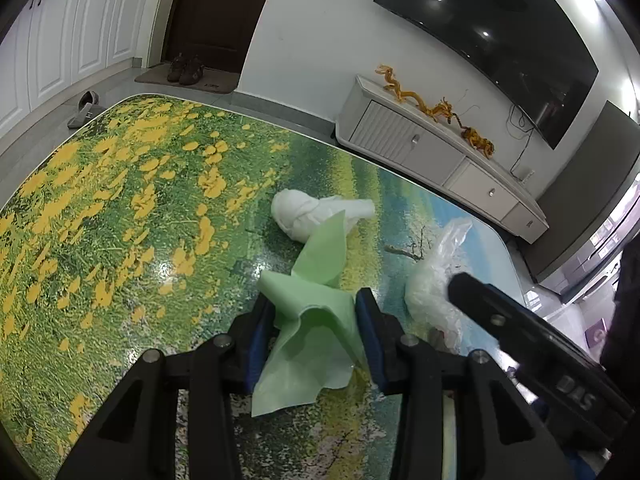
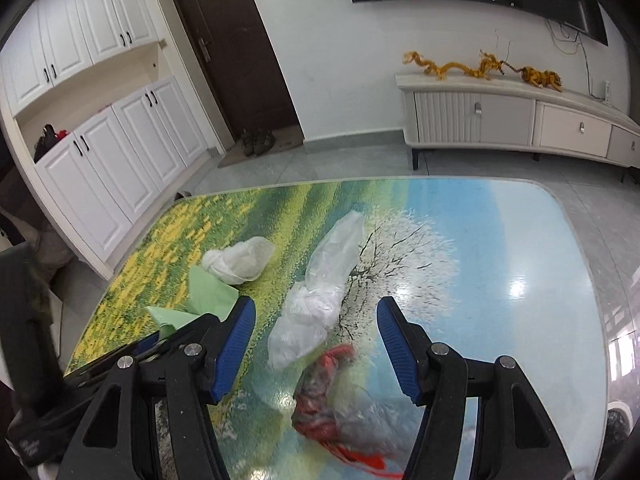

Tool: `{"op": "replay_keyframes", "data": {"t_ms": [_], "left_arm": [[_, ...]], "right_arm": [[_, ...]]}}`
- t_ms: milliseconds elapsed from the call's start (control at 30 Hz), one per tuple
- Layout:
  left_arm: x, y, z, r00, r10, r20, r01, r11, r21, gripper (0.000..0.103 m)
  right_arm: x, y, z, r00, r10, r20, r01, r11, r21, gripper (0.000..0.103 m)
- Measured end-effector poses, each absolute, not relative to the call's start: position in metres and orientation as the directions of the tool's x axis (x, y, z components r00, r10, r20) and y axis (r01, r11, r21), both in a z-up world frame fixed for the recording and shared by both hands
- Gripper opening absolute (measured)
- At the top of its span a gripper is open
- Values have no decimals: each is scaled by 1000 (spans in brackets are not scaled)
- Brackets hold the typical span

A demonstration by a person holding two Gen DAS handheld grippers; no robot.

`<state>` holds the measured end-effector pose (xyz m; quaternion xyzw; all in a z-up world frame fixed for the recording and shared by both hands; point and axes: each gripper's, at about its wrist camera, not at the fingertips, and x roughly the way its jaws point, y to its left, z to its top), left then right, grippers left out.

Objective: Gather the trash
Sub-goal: 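Grasp the green cloth with the left tool while the right tool grasps the clear plastic bag, then carry the green cloth and clear bag to the bin and open both tools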

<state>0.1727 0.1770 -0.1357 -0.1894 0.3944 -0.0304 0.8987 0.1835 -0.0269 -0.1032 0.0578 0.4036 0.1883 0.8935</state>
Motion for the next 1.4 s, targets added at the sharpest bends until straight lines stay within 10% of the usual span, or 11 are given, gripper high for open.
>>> {"op": "replay_keyframes", "data": {"t_ms": [333, 1400], "left_arm": [[164, 171, -129, 695, -197, -691, -89, 931, -354, 38], [32, 135, 13, 857, -199, -474, 29, 939, -343, 36]], "right_arm": [[206, -16, -121, 510, 397, -763, -287, 915, 284, 32], [24, -96, 34, 799, 419, -432, -275, 893, 357, 30]]}}
